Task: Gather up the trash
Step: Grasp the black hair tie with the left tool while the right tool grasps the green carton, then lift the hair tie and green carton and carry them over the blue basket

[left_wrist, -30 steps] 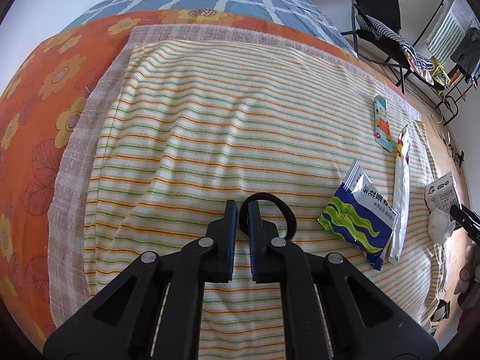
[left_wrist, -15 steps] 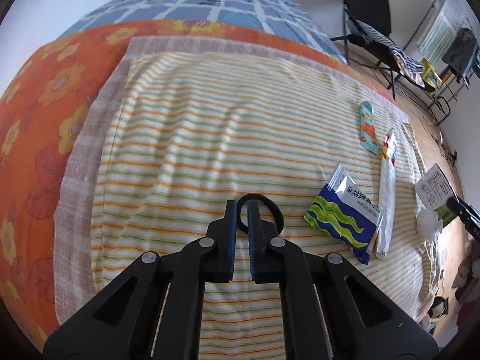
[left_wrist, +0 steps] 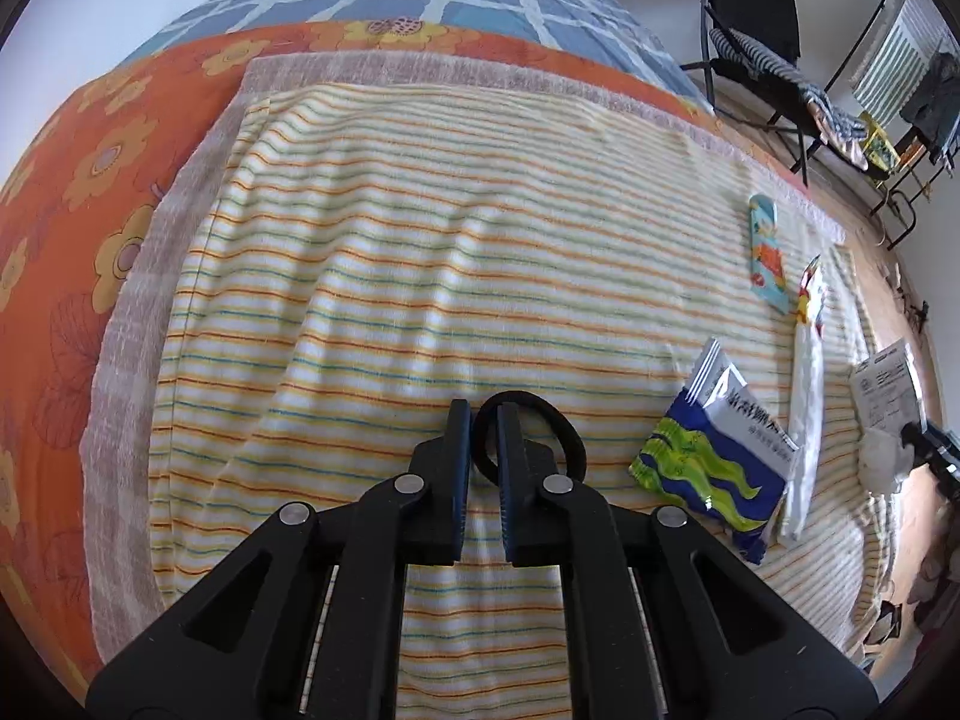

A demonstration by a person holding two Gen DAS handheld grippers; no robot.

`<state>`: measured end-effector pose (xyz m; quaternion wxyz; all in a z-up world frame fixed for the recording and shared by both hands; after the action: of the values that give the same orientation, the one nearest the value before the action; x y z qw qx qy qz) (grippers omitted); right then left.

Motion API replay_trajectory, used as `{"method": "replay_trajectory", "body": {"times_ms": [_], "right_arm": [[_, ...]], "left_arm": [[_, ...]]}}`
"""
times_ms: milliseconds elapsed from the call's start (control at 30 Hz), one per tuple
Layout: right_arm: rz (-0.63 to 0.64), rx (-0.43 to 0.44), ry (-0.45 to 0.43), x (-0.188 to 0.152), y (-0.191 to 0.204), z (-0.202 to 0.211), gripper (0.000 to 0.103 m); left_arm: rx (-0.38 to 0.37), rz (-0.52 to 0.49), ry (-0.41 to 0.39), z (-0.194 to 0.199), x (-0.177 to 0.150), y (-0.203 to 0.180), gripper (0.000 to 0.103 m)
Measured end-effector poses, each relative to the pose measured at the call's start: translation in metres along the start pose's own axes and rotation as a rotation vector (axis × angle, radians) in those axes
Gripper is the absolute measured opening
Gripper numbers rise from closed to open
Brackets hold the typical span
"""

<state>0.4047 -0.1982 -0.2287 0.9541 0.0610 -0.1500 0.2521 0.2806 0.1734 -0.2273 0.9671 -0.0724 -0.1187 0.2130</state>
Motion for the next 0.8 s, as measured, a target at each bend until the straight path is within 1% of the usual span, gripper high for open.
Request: {"method": "replay_trajectory", "body": {"times_ms": [67, 100, 133, 200, 333, 433, 467, 500, 533, 567, 633, 667, 700, 800], "right_arm": [[0.005, 0.003, 0.013, -0.002, 0.002, -0.005, 0.059], [0.006, 0.001, 0.015, -0.002, 0.002, -0.006, 0.060], [0.006, 0.001, 0.016, -0.003, 0.002, -0.007, 0.060], [0.004, -0.001, 0.018, -0.003, 0.002, -0.008, 0.060], [0.000, -0.006, 0.025, -0.003, 0.001, -0.010, 0.060], [-0.003, -0.006, 0.038, -0.003, 0.002, -0.016, 0.060], [-0.005, -0.005, 0.042, -0.003, 0.002, -0.018, 0.060], [-0.006, -0.006, 0.046, -0.004, 0.002, -0.020, 0.060], [-0.007, -0.008, 0.053, -0.004, 0.002, -0.022, 0.058], [-0.009, -0.004, 0.055, -0.004, 0.002, -0.024, 0.052], [-0.012, -0.008, 0.053, -0.003, 0.003, -0.024, 0.051], [-0.009, -0.010, 0.045, -0.002, 0.004, -0.022, 0.044], [-0.005, -0.012, 0.040, -0.001, 0.005, -0.020, 0.042], [0.001, -0.011, 0.012, 0.002, 0.009, -0.011, 0.041]], "left_arm": [[-0.006, 0.011, 0.025, -0.001, 0.000, 0.001, 0.009], [-0.022, 0.017, 0.030, 0.000, 0.001, 0.000, 0.014], [-0.030, 0.022, 0.027, 0.001, 0.001, 0.000, 0.023], [-0.028, 0.035, 0.017, 0.003, 0.003, 0.001, 0.028], [-0.014, 0.037, 0.018, 0.000, 0.005, 0.000, 0.029], [0.014, 0.012, -0.007, -0.003, 0.007, -0.002, 0.029], [0.024, 0.003, -0.012, -0.003, 0.007, -0.003, 0.028], [0.034, -0.009, -0.018, -0.003, 0.008, -0.004, 0.021], [0.035, -0.010, -0.017, -0.004, 0.008, -0.004, 0.006], [0.027, -0.004, -0.016, -0.004, 0.008, -0.003, 0.006], [-0.002, 0.017, -0.023, -0.002, 0.009, 0.000, 0.003], [-0.013, 0.022, -0.026, -0.001, 0.009, 0.001, 0.002], [-0.020, 0.024, -0.035, 0.002, 0.010, 0.002, 0.002], [-0.030, 0.027, -0.067, 0.014, 0.011, 0.003, 0.002]]}}
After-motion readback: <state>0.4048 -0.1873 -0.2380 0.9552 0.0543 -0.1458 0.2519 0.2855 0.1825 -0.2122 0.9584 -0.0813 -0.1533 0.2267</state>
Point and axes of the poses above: each gripper's, at about its wrist camera, not at the fingertips, and z roughly against the way its jaws point, y to its left, x to its top, the point moved 10 cm from there along -z, roughly the way its jaws point, and after that the axes turned 13 degrees about y, right-handed, at the moved point
